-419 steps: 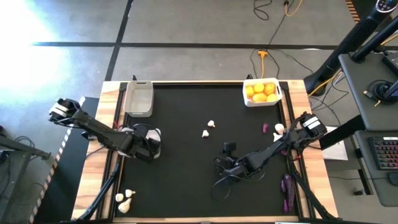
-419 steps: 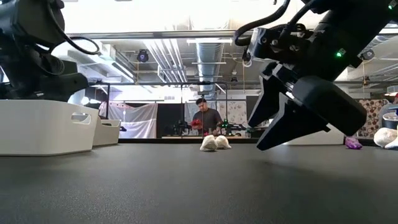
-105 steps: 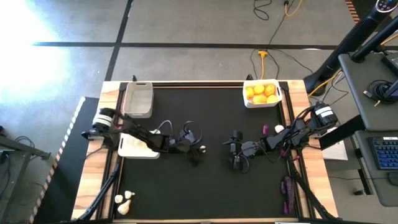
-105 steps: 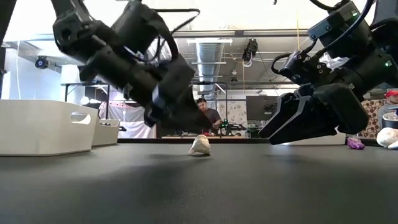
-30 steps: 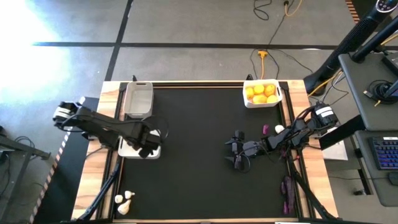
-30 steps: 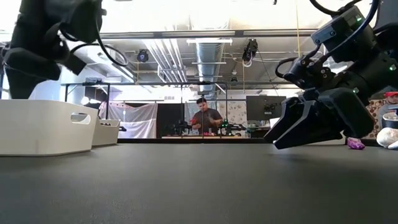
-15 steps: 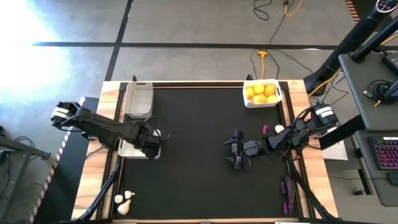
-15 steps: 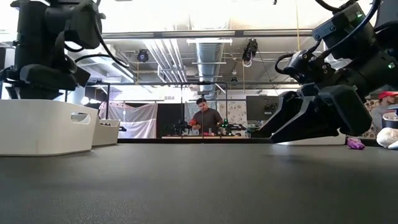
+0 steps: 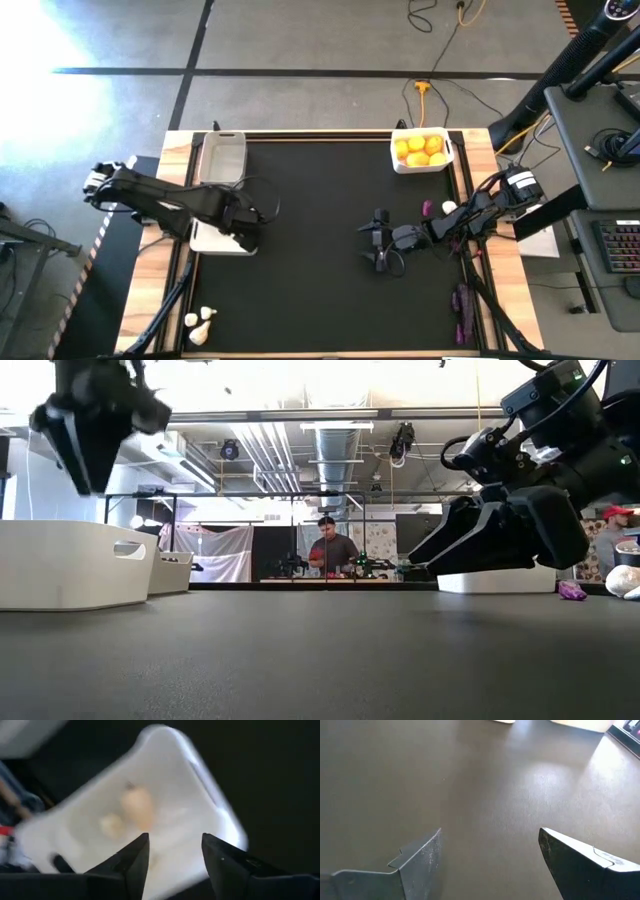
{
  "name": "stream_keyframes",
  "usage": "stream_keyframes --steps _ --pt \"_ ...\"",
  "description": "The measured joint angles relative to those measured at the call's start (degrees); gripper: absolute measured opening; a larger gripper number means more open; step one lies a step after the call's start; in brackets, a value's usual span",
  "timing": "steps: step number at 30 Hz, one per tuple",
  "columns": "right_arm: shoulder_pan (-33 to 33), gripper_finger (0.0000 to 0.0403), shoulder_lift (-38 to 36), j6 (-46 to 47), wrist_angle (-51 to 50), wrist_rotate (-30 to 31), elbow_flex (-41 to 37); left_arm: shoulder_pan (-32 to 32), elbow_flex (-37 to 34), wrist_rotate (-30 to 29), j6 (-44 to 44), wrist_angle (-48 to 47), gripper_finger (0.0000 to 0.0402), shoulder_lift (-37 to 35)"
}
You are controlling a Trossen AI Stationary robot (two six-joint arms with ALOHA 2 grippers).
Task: Sort produce into baskets
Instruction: Put the white garlic into the bottom white bin
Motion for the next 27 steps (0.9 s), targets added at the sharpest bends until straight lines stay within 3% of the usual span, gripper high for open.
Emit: stream_keyframes --steps 9,14,21,27 --pt "0.02 0.0325 0.00 3.38 -1.64 -0.05 -0.26 -11.23 6.01 15.49 -12.74 0.38 0.0148 2.69" --pt "0.02 0.0325 0.00 4.37 -1.96 -0.09 -0.28 -18.25 4.94 19.78 -22.61 -0.11 0.0157 5.25" --pt "0.02 0.0325 0.00 4.32 -1.94 -0.13 -0.28 -21.68 4.15 25.63 -29.36 -0.88 0.0193 9.98" --pt "0.02 0.0325 0.00 4.16 -1.68 -0.24 -0.28 -21.82 4.15 30.30 -31.37 1.00 0.0199 15.69"
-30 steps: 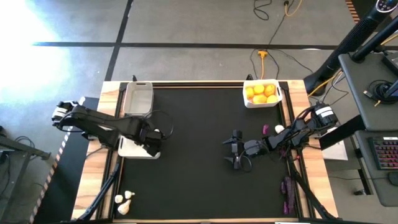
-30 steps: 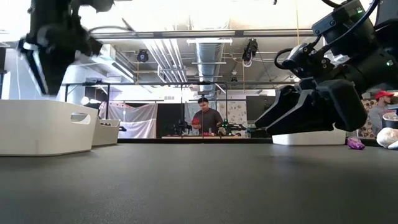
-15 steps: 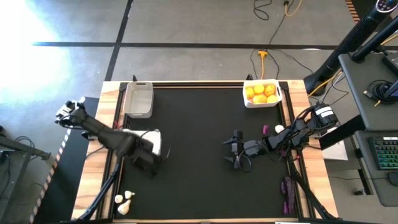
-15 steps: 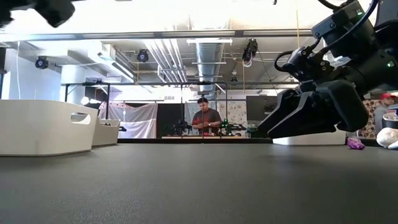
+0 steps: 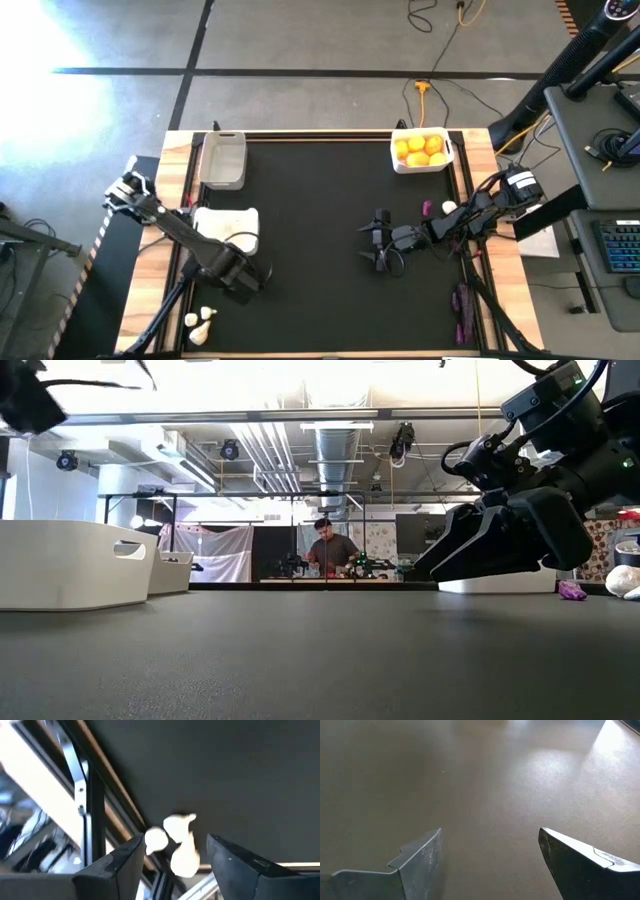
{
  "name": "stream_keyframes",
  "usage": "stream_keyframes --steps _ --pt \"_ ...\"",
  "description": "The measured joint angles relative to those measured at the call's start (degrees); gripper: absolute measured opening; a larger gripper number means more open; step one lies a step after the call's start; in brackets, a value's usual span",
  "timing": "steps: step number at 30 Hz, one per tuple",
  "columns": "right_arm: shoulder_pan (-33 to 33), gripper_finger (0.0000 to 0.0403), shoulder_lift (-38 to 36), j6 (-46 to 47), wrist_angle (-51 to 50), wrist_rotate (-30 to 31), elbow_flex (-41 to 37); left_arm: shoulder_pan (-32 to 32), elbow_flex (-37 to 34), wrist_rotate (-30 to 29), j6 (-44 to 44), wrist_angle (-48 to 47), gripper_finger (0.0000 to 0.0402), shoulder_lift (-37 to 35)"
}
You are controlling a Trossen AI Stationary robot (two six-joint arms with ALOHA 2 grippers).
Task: Sort produce into baskets
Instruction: Put the white garlic into the bottom white bin
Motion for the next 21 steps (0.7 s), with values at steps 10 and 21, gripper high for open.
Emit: stream_keyframes --steps 10,21 --pt "0.00 0.0325 0.00 -0.07 -0.04 0.00 0.00 -0.86 0.00 11.18 5.04 4.53 0.0199 9.19" --pt "0.00 0.0325 0.00 -0.05 -0.15 -0.02 0.00 -2.62 -0.83 13.45 6.86 7.19 0.0199 13.78"
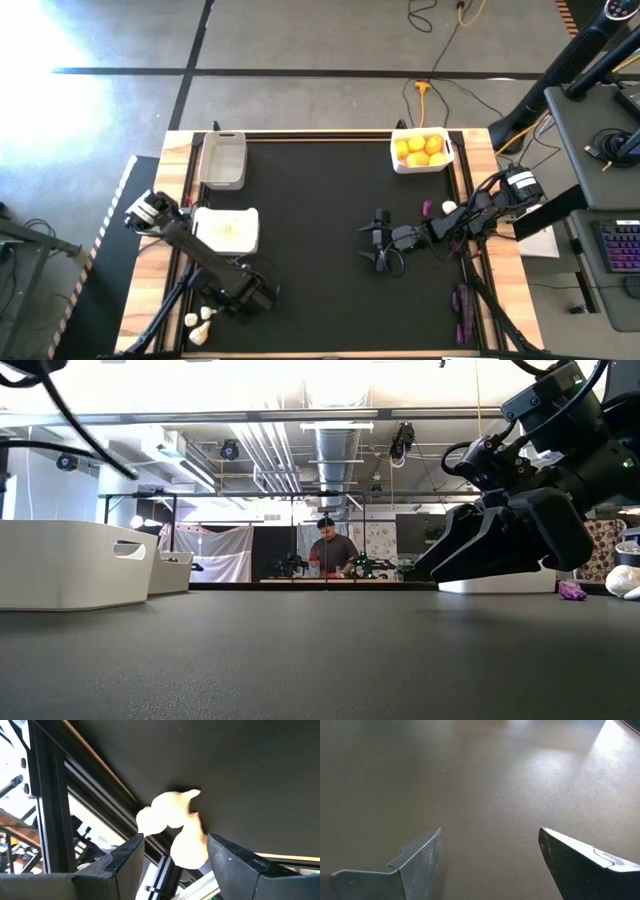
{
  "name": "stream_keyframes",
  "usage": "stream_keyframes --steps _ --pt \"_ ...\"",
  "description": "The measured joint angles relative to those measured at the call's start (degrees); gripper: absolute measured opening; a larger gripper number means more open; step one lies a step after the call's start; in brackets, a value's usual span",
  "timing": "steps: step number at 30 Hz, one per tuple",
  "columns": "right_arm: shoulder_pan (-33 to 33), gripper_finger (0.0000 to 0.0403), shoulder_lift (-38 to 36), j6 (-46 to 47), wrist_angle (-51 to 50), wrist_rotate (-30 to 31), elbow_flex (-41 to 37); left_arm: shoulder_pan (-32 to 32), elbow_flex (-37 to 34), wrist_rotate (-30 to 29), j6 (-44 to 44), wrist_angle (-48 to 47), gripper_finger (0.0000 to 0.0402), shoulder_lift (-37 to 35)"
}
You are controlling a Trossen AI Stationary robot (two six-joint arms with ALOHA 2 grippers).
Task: Sort produce into baskets
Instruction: Put the white garlic into the bottom white bin
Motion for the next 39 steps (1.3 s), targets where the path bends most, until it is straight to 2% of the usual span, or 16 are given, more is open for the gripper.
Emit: stream_keyframes --steps 5,9,16,24,28,33,36,39 --pt "0.00 0.0325 0.00 0.00 -0.22 0.00 0.00 -0.76 -3.40 3.87 -1.26 4.97 0.0199 0.00" --pt "0.00 0.0325 0.00 -0.01 -0.22 0.00 0.00 -1.05 -6.19 4.25 -2.63 12.07 0.0199 0.00" --pt "0.00 0.0325 0.01 -0.02 -0.26 0.00 0.00 -2.70 -10.01 6.12 -4.21 12.58 0.0199 0.00" --pt "-0.01 0.0325 0.01 -0.04 -0.26 0.00 0.00 -4.17 -13.64 6.05 -5.56 20.30 0.0195 0.00" --pt "-0.01 0.0325 0.02 -0.04 -0.31 0.01 0.00 -5.06 -15.46 7.05 -5.52 20.47 0.0168 0.00" --pt "-0.01 0.0325 0.01 -0.22 -0.33 0.02 0.00 -5.50 -15.93 6.38 -3.34 20.21 0.0105 -0.02" --pt "0.00 0.0325 0.01 -0.37 -0.28 0.02 0.00 -5.17 -14.38 5.18 -2.19 18.32 0.0078 -0.02" --pt "0.00 0.0325 0.02 -1.02 -0.09 0.02 0.00 -3.87 -10.90 2.92 0.58 13.69 0.0073 -0.02"
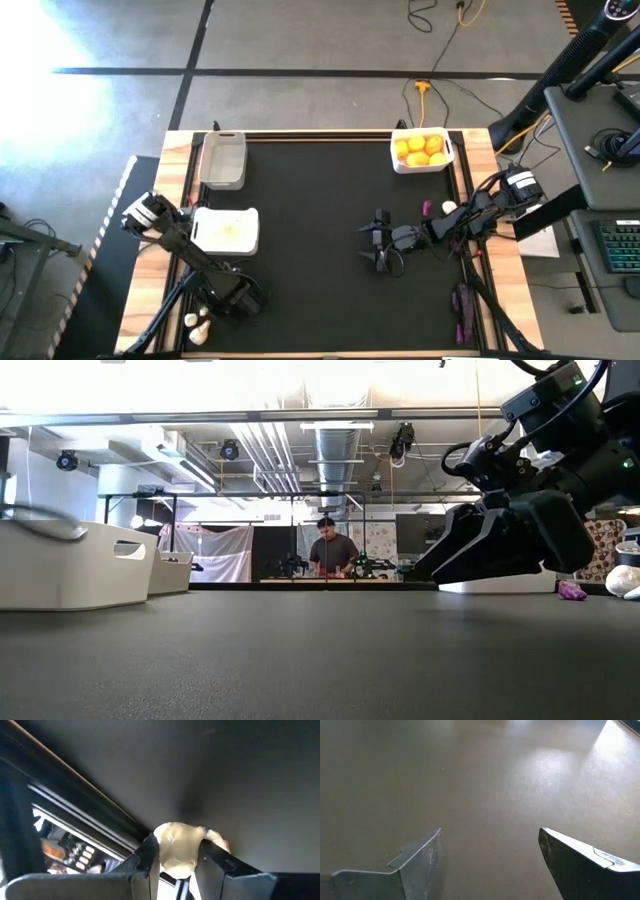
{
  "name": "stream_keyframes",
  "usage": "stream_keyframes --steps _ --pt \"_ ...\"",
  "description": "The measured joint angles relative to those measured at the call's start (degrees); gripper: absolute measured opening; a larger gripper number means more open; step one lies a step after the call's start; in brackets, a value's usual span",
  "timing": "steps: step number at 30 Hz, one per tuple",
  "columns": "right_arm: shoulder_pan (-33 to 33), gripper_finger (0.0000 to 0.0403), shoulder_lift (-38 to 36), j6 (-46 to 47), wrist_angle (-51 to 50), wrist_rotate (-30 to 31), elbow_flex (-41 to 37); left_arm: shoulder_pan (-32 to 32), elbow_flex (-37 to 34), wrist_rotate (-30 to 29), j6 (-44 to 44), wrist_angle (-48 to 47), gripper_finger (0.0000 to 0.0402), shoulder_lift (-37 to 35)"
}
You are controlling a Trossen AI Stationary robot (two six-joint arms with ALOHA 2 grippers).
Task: Sort produce into baskets
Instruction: Put the white garlic into the bottom white bin
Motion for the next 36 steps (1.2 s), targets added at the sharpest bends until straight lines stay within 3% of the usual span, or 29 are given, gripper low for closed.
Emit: stream_keyframes --steps 4,9,12,14,20,27,32,36 --pt "0.00 0.0325 0.00 -0.51 0.25 0.02 0.67 3.45 7.97 -6.39 6.68 -13.47 0.0076 0.00" --pt "0.00 0.0325 0.00 -2.00 0.31 0.00 1.81 9.77 20.13 -24.87 14.46 -31.11 0.0076 0.00" --pt "0.00 0.0325 0.00 -3.29 0.32 0.00 2.05 13.78 25.53 -36.79 19.01 -36.00 0.0077 -0.03" --pt "-0.02 0.0325 0.00 -4.32 0.32 0.00 2.19 16.76 26.92 -40.63 23.40 -35.39 0.0077 -0.44" --pt "-0.02 0.0325 0.00 -5.67 0.31 0.00 2.54 25.93 21.42 -44.97 33.60 -35.90 0.0077 -2.57" --pt "-0.02 0.0325 0.36 -3.25 -0.56 -0.01 2.31 34.36 7.91 -45.45 35.74 -33.79 0.0081 -8.48" --pt "-0.02 0.0325 2.27 -0.14 -0.71 0.00 1.81 35.26 1.26 -44.24 35.95 -23.58 0.0104 -11.15" --pt "-0.02 0.0325 5.09 2.40 -0.68 0.00 1.81 35.26 -0.36 -43.51 35.98 -20.78 0.0130 -11.24"
